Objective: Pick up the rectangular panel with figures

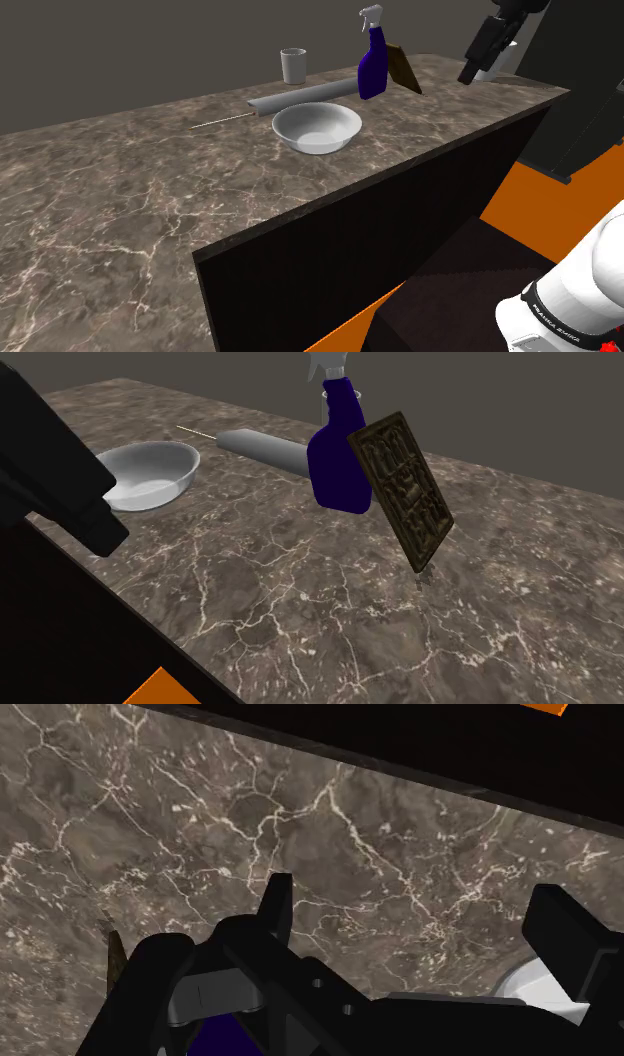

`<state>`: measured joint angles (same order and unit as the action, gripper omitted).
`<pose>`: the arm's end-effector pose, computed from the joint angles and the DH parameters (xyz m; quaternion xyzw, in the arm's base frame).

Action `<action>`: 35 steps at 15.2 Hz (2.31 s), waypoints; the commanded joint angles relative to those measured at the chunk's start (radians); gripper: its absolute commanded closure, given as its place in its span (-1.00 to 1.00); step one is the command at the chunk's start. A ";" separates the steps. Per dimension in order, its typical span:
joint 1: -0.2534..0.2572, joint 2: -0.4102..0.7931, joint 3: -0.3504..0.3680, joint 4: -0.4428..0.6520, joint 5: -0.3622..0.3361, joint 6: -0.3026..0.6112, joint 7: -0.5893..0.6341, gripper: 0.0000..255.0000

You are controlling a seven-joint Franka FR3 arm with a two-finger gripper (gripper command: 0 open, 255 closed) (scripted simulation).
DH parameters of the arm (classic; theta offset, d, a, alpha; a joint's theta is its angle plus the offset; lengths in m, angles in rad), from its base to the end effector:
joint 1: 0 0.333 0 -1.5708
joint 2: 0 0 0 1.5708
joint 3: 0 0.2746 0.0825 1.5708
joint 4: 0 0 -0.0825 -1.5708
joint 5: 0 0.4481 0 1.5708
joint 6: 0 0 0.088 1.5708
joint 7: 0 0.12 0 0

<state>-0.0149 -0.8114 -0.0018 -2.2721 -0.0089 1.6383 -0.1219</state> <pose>0.4017 -0.0079 0.6106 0.9947 0.0525 0.0882 0.0099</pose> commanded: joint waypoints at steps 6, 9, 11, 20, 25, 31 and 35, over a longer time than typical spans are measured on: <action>-0.057 0.200 0.073 0.113 -0.118 0.063 0.077 -1.00; -0.094 0.321 0.117 0.196 -0.201 0.079 0.132 -1.00; -0.117 0.403 0.144 0.259 -0.262 0.080 0.172 -1.00; -0.173 0.793 0.234 0.621 -0.586 -0.027 0.343 -1.00; -0.157 0.954 0.236 0.788 -0.720 -0.097 0.385 -1.00; -0.164 0.942 0.233 0.698 -0.718 -0.032 0.430 -1.00; -0.164 0.944 0.233 0.695 -0.718 -0.028 0.433 1.00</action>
<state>-0.1785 0.1327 0.2308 -1.5764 -0.7270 1.6091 0.3108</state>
